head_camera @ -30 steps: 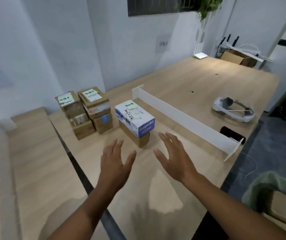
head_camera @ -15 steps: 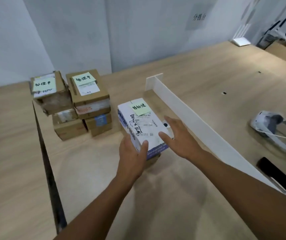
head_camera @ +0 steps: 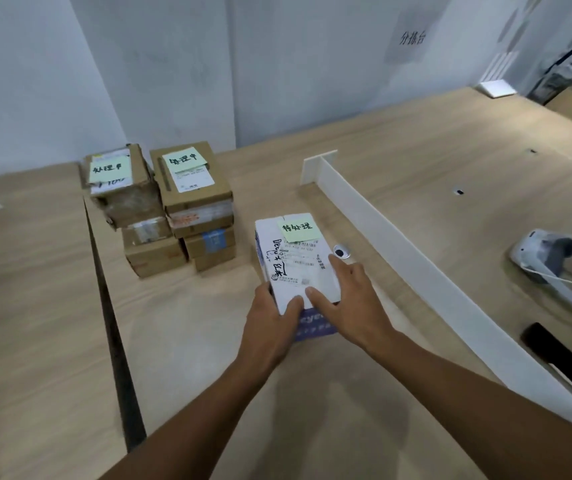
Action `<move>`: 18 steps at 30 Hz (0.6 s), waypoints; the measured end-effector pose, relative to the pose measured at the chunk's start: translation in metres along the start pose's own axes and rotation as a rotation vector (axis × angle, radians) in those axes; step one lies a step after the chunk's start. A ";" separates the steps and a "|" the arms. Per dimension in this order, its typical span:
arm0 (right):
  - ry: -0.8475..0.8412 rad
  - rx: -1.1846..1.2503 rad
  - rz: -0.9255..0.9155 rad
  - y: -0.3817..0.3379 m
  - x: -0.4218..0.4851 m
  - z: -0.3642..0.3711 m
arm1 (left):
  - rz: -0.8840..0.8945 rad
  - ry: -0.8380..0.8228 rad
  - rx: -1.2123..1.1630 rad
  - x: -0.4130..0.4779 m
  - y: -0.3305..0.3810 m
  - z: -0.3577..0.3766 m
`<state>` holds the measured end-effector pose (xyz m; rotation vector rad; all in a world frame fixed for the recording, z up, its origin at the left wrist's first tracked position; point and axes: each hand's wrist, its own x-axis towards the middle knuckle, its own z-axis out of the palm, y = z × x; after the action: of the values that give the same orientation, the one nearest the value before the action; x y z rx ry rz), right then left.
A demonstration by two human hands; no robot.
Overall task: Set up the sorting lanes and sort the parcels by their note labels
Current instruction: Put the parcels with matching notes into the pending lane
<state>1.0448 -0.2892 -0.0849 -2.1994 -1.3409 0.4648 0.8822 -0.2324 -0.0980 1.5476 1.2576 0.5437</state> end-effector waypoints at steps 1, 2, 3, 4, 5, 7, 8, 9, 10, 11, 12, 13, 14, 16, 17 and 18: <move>0.018 0.013 -0.009 -0.010 -0.014 -0.007 | 0.005 0.008 -0.011 -0.015 0.004 -0.008; 0.025 0.026 -0.015 -0.019 -0.027 -0.011 | 0.013 0.021 -0.026 -0.028 0.007 -0.014; 0.031 0.040 -0.033 -0.031 -0.045 -0.017 | 0.025 0.044 -0.041 -0.046 0.011 -0.025; 0.034 0.063 -0.059 -0.041 -0.062 -0.021 | 0.043 0.070 -0.059 -0.064 0.015 -0.035; 0.042 0.095 -0.094 -0.054 -0.080 -0.025 | 0.070 0.103 -0.079 -0.084 0.018 -0.048; 0.063 0.173 -0.149 -0.077 -0.111 -0.030 | 0.135 0.160 -0.107 -0.122 0.022 -0.073; 0.067 0.208 -0.172 -0.092 -0.128 -0.033 | 0.157 0.182 -0.121 -0.146 0.022 -0.088; 0.068 0.237 -0.199 -0.107 -0.145 -0.035 | 0.170 0.197 -0.149 -0.168 0.020 -0.102; 0.072 0.255 -0.230 -0.123 -0.162 -0.033 | 0.185 0.221 -0.180 -0.191 0.016 -0.118; 0.080 0.257 -0.269 -0.139 -0.178 -0.030 | 0.204 0.249 -0.204 -0.214 0.012 -0.134; 0.087 0.247 -0.311 -0.152 -0.194 -0.024 | 0.228 0.281 -0.207 -0.235 0.008 -0.149; 0.089 0.238 -0.359 -0.171 -0.215 -0.016 | 0.244 0.324 -0.187 -0.261 0.002 -0.167; 0.079 0.242 -0.404 -0.188 -0.235 -0.007 | 0.256 0.368 -0.153 -0.284 -0.005 -0.185; 0.012 0.306 -0.474 -0.230 -0.275 0.014 | 0.261 0.454 -0.087 -0.331 -0.020 -0.226; -0.017 0.342 -0.495 -0.248 -0.291 0.022 | 0.254 0.489 -0.071 -0.349 -0.028 -0.244; -0.041 0.376 -0.528 -0.271 -0.309 0.030 | 0.247 0.535 -0.069 -0.371 -0.038 -0.266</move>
<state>0.6955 -0.4555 0.0572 -1.4714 -1.6293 0.5068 0.5157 -0.4583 0.0585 1.5618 1.4248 1.2082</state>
